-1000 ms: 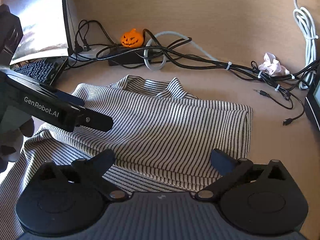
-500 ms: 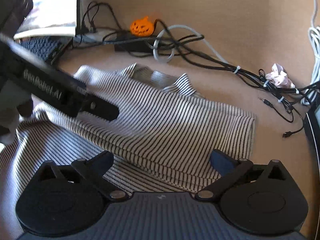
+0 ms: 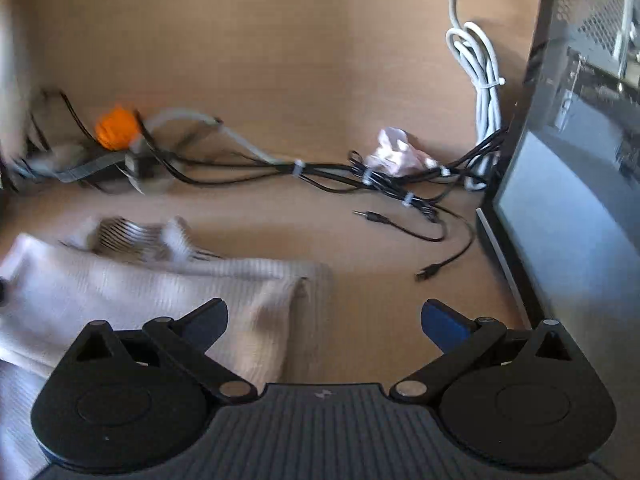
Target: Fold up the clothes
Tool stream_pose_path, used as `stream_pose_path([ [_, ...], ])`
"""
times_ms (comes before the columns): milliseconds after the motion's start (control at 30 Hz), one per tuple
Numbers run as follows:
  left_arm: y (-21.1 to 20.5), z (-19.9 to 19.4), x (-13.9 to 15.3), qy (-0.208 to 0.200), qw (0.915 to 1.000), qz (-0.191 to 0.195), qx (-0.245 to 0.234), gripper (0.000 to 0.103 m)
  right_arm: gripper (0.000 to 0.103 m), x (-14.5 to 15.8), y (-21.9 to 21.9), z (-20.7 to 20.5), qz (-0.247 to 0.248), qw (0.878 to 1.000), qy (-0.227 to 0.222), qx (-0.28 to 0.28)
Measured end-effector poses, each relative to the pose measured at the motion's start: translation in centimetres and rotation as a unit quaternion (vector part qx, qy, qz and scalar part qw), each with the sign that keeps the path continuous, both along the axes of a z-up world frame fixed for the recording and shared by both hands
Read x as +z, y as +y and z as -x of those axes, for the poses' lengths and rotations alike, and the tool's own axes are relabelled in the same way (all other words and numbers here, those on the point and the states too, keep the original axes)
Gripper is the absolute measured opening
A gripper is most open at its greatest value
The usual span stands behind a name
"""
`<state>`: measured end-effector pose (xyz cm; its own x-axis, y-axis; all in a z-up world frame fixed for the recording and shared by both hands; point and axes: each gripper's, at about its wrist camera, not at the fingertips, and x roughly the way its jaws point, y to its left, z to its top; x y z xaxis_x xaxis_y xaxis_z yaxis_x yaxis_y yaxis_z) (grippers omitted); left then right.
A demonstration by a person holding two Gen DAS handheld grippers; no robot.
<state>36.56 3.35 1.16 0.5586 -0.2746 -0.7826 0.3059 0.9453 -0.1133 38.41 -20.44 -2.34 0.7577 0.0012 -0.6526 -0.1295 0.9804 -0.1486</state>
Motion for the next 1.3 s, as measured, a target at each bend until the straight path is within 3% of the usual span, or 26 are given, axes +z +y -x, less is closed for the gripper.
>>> stream_pose_path([
  [67, -0.2, 0.0, -0.5, 0.003, 0.9999, -0.011, 0.0, 0.103, 0.103, -0.9, 0.6, -0.7, 0.057, 0.998, -0.009, -0.004],
  [200, 1.2, -0.5, -0.8, 0.017, 0.9995, 0.014, 0.025, 0.103, 0.103, -0.7, 0.4, -1.4, 0.068, 0.997, -0.019, 0.017],
  [333, 3.4, -1.9, -1.3, 0.039, 0.9949, 0.061, 0.07, 0.103, 0.102, 1.3, -0.9, -1.5, -0.011, 0.999, -0.013, 0.031],
  [433, 4.1, -3.2, -1.8, 0.05, 0.9908, 0.088, 0.09, 0.102, 0.083, 1.6, -2.5, -2.8, -0.107, 0.993, 0.035, 0.034],
  [467, 4.1, -3.4, -1.8, 0.052, 0.9904, 0.09, 0.091, 0.1, 0.074, 1.4, -2.8, -3.4, -0.124, 0.991, 0.05, 0.032],
  [500, 3.9, -3.6, -1.9, 0.052, 0.9908, 0.087, 0.09, 0.099, 0.073, 1.1, -2.8, -3.8, -0.128, 0.99, 0.061, 0.029],
  [533, 3.7, -3.8, -1.9, 0.051, 0.9917, 0.078, 0.089, 0.089, 0.073, 0.8, -2.9, -4.3, -0.13, 0.989, 0.071, 0.026],
  [567, 3.4, -4.0, -2.0, 0.053, 0.9924, 0.067, 0.089, 0.07, 0.073, 0.4, -2.8, -4.7, -0.129, 0.988, 0.079, 0.025],
  [600, 3.3, -4.1, -2.2, 0.057, 0.9925, 0.06, 0.09, 0.069, 0.073, 0.0, -2.9, -5.1, -0.137, 0.987, 0.087, 0.021],
  [767, 3.0, -4.7, -3.0, 0.069, 0.9913, 0.056, 0.097, 0.082, 0.074, -0.7, -3.1, -6.3, -0.207, 0.97, 0.124, 0.025],
  [867, 2.6, -5.0, -3.3, 0.067, 0.9914, 0.057, 0.097, 0.088, 0.078, -1.1, -1.9, -6.4, -0.201, 0.97, 0.131, 0.045],
  [1000, 2.6, -5.0, -3.3, 0.069, 0.9915, 0.063, 0.09, 0.088, 0.078, -0.7, -1.6, -6.1, -0.186, 0.973, 0.125, 0.055],
  [1300, 3.1, -5.2, -3.4, 0.074, 0.986, 0.126, 0.081, 0.093, 0.084, -1.2, -1.6, -6.5, -0.218, 0.963, 0.142, 0.077],
])
